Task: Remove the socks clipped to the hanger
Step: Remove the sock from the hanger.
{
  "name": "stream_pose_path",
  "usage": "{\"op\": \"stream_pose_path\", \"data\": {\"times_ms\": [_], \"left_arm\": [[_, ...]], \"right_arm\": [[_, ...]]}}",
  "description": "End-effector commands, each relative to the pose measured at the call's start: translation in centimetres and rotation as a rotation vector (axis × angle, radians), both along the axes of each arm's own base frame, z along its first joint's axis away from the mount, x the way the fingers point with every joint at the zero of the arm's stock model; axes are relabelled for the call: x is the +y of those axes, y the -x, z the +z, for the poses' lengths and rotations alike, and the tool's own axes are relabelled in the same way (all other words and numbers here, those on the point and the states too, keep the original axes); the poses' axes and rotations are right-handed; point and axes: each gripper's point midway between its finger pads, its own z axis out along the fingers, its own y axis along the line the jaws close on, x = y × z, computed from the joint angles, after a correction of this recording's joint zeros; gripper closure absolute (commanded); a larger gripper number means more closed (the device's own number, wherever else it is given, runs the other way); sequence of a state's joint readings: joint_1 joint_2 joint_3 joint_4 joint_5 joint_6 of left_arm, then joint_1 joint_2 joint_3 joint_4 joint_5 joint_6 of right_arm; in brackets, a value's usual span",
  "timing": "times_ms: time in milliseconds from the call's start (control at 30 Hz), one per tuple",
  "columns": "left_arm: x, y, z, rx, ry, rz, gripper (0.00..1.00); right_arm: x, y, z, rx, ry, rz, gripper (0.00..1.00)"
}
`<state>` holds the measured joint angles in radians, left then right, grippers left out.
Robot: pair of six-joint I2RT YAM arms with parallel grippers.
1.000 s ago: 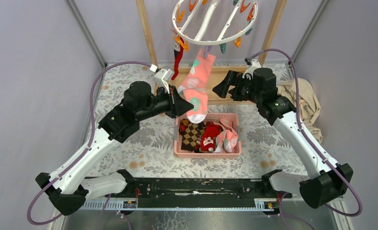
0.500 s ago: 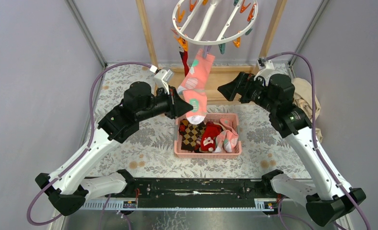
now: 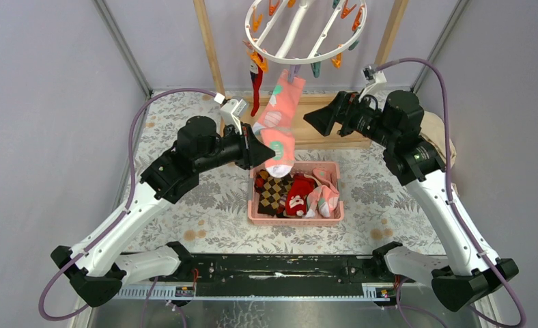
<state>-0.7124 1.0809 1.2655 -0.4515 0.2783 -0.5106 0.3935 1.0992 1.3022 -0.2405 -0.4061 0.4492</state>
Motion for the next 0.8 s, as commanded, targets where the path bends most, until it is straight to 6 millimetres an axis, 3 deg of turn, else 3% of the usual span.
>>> {"op": "stream_pose_path", "data": {"times_ms": [0, 267, 533, 767], "left_arm": [[0.0, -0.4, 0.1, -0.013, -0.002, 0.006, 0.84], [-0.1, -0.4, 0.0, -0.018, -0.003, 0.003, 0.84], [0.0, -0.4, 0.2, -0.023, -0.006, 0.003, 0.84], [0.0, 0.2, 2.8, -0.034, 0.018, -0.016, 0.84]], "right_arm": [[0.8, 0.0, 4.7, -0.123, -0.055, 0.053, 0.04], [1.6, -2.0, 7.7, -0.173, -0.098, 0.040, 0.11], [2.5, -5.1, 8.8, -0.202, -0.111, -0.008, 0.24], [3.8, -7.8, 8.6, -0.203, -0.111, -0.026, 0.33]]}}
